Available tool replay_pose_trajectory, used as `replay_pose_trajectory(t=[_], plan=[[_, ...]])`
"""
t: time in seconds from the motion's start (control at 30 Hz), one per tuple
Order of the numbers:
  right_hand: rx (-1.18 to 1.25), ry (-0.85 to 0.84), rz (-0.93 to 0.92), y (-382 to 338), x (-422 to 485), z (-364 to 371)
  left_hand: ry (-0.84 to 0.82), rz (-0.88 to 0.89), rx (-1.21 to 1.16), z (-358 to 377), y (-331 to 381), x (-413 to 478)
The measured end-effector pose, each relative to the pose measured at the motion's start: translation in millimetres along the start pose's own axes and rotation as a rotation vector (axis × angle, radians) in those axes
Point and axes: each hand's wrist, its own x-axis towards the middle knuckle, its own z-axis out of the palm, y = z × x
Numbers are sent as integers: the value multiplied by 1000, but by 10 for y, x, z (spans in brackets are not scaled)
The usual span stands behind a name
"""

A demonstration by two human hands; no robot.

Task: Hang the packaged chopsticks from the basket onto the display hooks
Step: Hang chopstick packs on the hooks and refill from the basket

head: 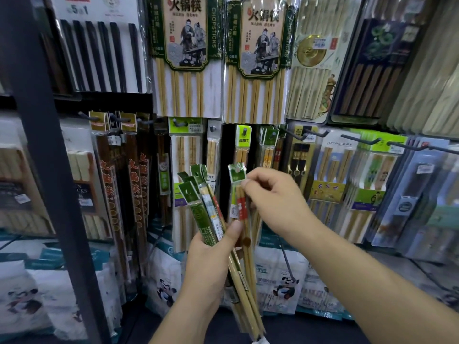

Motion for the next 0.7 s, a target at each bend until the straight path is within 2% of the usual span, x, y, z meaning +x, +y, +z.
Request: replay_pose_trajectory(t=[0.17,0.27,0.7], plan=[[180,252,23,-83,251,-221,-1,-96,-52,-53,-29,30],[208,344,50,-76,380,-274,-5,-98,-24,-57,-51,42],[136,404,53,58,477,-266,2,-91,-31,-52,-71,57]])
